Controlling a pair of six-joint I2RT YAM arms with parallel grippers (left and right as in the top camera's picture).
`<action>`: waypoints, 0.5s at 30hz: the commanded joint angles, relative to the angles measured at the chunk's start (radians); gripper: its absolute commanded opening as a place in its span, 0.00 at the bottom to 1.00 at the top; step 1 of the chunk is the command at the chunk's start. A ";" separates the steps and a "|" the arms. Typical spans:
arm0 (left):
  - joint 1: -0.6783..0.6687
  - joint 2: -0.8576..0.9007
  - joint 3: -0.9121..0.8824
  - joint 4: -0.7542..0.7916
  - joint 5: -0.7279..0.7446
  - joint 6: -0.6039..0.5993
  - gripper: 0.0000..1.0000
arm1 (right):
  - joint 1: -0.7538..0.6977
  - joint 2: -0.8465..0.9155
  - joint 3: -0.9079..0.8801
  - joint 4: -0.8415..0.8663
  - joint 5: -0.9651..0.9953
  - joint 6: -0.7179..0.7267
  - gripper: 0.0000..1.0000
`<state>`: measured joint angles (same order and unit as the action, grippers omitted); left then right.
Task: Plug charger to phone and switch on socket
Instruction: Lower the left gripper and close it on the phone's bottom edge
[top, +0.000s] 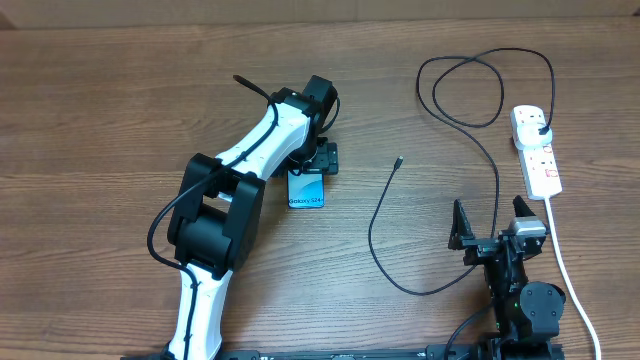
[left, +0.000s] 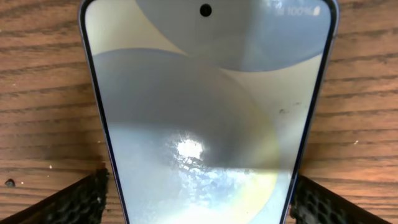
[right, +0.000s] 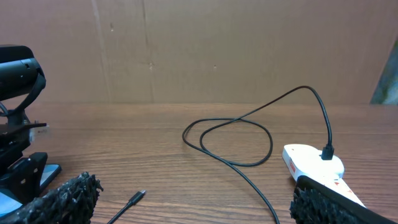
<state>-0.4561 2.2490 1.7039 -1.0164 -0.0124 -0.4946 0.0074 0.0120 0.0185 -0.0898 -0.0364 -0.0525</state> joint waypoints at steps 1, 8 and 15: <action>0.003 0.080 -0.064 -0.008 0.002 0.001 0.90 | 0.005 -0.005 -0.011 0.006 0.009 -0.001 1.00; 0.004 0.080 -0.064 -0.014 0.002 0.001 0.86 | 0.005 -0.005 -0.011 0.006 0.009 -0.001 1.00; 0.004 0.080 -0.064 -0.019 0.001 0.001 0.83 | 0.005 -0.005 -0.011 0.006 0.009 -0.001 1.00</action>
<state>-0.4561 2.2486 1.7031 -1.0210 -0.0113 -0.4950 0.0074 0.0120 0.0185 -0.0898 -0.0364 -0.0521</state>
